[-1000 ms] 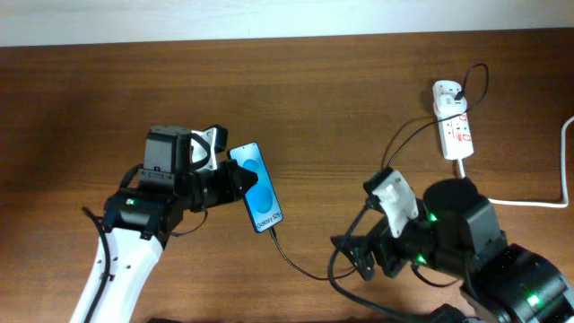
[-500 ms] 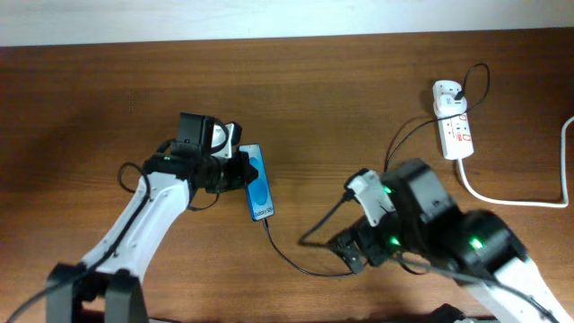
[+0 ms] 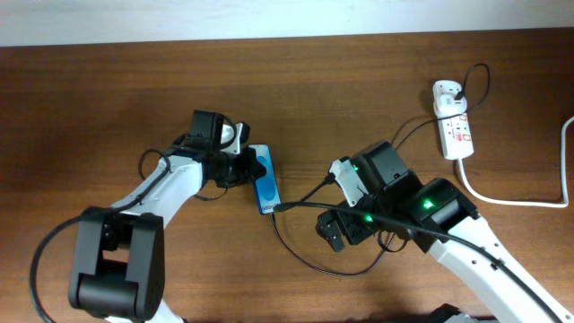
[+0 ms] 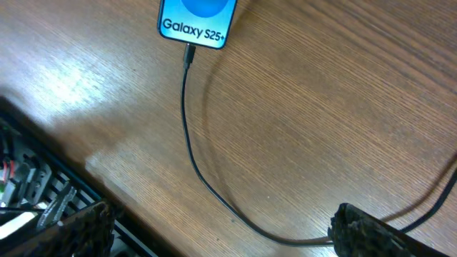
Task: Plug charger to phone and switch on socket
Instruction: 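Lower the blue phone flat onto the table with the left gripper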
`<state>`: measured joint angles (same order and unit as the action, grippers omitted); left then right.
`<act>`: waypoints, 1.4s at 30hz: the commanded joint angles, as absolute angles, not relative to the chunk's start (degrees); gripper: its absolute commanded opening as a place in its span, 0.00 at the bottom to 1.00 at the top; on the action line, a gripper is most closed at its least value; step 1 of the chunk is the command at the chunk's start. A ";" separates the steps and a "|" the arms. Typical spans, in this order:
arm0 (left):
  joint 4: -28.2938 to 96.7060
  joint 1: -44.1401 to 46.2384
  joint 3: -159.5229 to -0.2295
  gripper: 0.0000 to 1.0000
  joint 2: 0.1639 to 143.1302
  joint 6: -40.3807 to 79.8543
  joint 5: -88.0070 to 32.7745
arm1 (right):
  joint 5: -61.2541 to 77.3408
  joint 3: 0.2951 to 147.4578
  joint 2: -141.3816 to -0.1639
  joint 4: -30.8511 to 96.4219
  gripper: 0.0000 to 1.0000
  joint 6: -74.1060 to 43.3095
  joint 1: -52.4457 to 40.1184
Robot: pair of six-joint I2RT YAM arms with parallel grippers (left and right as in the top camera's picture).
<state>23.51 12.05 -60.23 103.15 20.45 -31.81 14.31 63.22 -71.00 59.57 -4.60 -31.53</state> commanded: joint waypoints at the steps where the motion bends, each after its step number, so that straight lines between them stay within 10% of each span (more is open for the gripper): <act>1: 23.00 11.70 -60.25 0.02 106.13 18.74 -29.71 | 12.14 62.98 -70.81 59.77 0.98 -4.95 -31.42; 16: 23.18 11.57 -60.05 0.09 114.45 18.79 -28.51 | 11.27 62.98 -70.83 60.34 0.98 -4.89 -31.42; 33: 24.93 11.57 -60.05 0.56 114.43 18.79 -24.10 | 11.27 62.98 -70.87 60.66 0.99 -4.91 -31.42; 42: 28.80 11.57 -60.05 0.61 114.43 24.01 -16.67 | 11.27 62.98 -70.89 60.64 0.98 -4.91 -31.42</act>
<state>26.72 12.01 -63.18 110.43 22.04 -30.17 11.81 63.20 -71.00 60.64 -4.54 -31.53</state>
